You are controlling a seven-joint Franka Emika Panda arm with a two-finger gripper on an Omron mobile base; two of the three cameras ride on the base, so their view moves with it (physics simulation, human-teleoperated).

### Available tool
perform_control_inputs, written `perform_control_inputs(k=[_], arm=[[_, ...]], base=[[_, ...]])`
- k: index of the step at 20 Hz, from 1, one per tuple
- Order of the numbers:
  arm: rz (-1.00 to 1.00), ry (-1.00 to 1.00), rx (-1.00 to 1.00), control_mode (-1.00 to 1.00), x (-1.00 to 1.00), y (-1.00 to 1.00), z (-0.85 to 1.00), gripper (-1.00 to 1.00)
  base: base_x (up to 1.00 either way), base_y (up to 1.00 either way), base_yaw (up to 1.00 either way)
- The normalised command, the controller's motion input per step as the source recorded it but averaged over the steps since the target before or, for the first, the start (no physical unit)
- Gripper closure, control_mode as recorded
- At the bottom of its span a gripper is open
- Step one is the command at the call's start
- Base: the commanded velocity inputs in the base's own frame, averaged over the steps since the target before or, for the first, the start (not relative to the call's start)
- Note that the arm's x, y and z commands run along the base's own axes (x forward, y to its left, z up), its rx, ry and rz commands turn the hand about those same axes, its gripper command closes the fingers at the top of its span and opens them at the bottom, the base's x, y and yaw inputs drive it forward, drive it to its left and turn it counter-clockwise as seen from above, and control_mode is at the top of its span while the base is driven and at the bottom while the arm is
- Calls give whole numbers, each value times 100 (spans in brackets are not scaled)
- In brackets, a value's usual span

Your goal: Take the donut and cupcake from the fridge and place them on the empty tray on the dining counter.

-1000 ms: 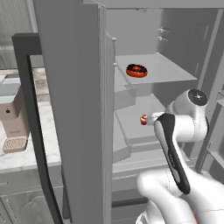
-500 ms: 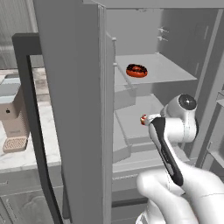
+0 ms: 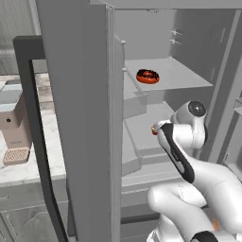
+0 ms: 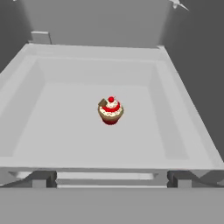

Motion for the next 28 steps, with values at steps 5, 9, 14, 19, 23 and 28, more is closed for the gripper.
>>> perform_control_inputs(k=[5, 9, 14, 19, 23, 28], arm=[[0, 0, 0, -100, 41, 0, -10, -100], [0, 0, 0, -100, 36, 0, -12, -100], [1, 1, 0, -100, 29, 0, -22, -100], [1, 2, 0, -100, 20, 0, -33, -100], [0, 0, 0, -100, 6, 0, -23, -100], [0, 0, 0, -100, 11, 0, -19, -100]], base=[[0, 0, 0], [0, 0, 0], [0, 0, 0], [0, 0, 0], [0, 0, 0], [0, 0, 0]])
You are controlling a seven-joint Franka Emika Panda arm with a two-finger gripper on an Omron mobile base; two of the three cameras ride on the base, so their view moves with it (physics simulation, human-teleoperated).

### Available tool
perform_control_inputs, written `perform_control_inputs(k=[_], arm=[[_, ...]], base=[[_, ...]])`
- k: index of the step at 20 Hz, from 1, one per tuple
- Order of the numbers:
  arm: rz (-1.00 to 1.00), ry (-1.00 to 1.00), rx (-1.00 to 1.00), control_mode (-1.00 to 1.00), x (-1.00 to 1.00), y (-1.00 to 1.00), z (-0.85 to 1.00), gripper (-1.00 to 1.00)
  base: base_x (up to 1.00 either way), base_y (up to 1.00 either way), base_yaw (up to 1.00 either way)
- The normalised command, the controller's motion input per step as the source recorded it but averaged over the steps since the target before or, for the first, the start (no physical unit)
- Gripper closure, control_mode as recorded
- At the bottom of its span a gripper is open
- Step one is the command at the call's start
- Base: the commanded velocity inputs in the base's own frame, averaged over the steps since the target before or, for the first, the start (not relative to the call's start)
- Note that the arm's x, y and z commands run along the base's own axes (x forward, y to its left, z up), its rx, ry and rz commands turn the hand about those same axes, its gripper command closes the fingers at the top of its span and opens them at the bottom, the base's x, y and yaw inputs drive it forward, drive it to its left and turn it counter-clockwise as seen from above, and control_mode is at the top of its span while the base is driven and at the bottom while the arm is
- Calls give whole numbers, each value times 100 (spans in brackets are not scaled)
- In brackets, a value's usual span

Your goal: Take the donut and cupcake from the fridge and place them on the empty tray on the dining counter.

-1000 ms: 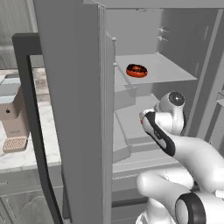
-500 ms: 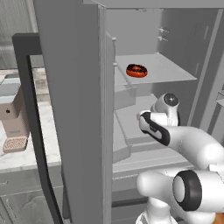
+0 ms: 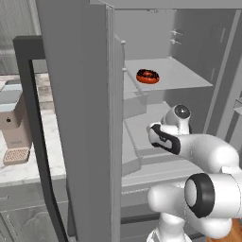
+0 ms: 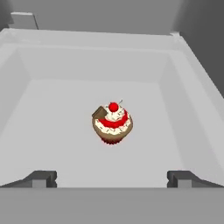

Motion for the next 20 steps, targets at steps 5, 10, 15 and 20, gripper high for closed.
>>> perform_control_inputs(k=[5, 10, 15, 20], arm=[[0, 0, 0, -100, 24, 0, -9, -100], [0, 0, 0, -100, 29, 0, -8, -100], [0, 0, 0, -100, 28, 0, -12, -100], [0, 0, 0, -100, 23, 0, -15, -100]], base=[[0, 0, 0], [0, 0, 0], [0, 0, 0], [0, 0, 0]])
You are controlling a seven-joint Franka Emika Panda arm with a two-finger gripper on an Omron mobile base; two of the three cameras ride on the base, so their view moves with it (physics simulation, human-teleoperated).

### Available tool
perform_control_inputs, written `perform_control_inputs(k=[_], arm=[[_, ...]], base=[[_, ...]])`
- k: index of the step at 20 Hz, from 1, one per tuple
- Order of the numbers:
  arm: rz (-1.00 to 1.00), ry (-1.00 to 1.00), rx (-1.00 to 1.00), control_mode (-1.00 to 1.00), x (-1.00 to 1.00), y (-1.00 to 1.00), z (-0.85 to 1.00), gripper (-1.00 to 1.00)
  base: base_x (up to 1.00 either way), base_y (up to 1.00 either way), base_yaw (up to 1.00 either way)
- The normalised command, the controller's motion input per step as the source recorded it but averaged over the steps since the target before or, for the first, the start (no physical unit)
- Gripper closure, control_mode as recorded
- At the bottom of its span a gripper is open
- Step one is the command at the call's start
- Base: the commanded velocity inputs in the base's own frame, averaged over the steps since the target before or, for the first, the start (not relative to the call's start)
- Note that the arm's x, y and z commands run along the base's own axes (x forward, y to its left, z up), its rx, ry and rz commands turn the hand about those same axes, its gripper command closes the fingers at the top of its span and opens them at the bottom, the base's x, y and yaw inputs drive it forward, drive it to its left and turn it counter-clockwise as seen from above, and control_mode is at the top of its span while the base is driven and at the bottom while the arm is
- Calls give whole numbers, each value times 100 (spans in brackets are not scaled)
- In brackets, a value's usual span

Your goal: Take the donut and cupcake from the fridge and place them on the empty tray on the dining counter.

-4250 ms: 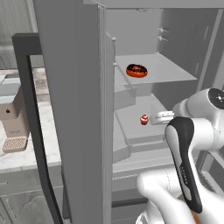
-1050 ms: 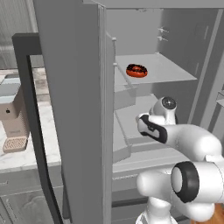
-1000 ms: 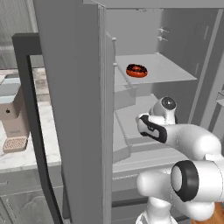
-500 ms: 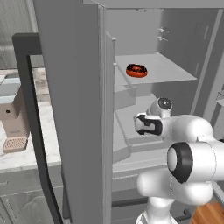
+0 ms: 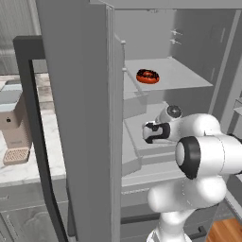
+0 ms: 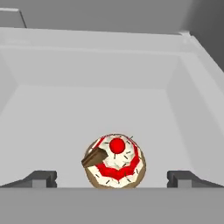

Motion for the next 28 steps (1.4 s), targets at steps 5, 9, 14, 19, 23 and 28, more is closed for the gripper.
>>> perform_control_inputs(k=[5, 9, 14, 19, 23, 28], arm=[[0, 0, 0, -100, 19, 0, -18, -100], [0, 0, 0, -100, 22, 0, -18, -100], [0, 0, 0, -100, 21, 0, -18, 100], [0, 2, 0, -100, 6, -1, -18, 100], [1, 3, 0, -100, -7, -1, -9, 100], [13, 0, 0, -100, -78, 0, 33, 100]], base=[[0, 0, 0], [0, 0, 0], [0, 0, 0], [0, 0, 0], [0, 0, 0], [0, 0, 0]])
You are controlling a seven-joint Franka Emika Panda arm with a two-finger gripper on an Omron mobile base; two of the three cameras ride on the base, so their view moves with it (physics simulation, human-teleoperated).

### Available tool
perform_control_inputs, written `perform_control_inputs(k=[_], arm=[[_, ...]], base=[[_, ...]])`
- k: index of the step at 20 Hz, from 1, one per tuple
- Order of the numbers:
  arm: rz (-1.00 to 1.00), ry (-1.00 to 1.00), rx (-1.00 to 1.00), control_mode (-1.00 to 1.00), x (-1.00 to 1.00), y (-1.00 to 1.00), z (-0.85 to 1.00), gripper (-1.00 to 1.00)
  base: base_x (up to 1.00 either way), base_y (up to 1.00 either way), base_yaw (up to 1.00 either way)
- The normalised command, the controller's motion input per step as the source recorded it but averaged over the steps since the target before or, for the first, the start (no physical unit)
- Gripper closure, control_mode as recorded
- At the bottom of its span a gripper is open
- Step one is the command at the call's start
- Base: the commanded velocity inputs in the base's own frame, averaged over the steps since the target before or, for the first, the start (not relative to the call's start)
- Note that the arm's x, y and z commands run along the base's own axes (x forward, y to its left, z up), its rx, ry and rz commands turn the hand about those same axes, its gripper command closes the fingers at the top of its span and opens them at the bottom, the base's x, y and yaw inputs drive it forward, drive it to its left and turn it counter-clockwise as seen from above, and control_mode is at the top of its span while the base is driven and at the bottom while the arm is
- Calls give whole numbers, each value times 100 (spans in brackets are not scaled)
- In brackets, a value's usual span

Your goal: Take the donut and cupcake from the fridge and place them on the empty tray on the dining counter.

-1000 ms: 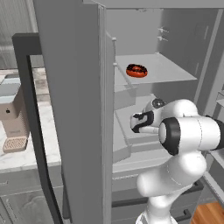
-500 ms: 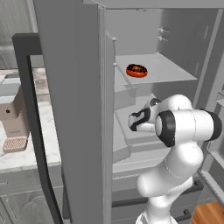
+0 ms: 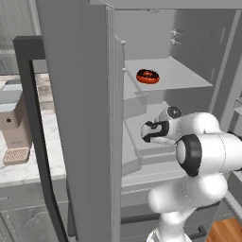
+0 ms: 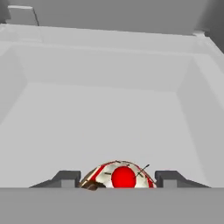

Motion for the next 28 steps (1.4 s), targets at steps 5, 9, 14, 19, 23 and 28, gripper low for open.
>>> perform_control_inputs(k=[5, 9, 14, 19, 23, 28], arm=[[20, 6, -2, -100, -100, 0, 85, 100], [21, 19, -4, -100, -100, 0, 100, 100], [14, 11, -6, -100, -100, 0, 92, 100], [4, -14, -1, -100, -100, 0, 41, 100], [1, -52, 0, -100, -98, 0, 42, 100], [0, -47, 0, -100, -90, 0, 68, 100]], base=[[0, 0, 0], [0, 0, 0], [0, 0, 0], [0, 0, 0], [0, 0, 0], [0, 0, 0]])
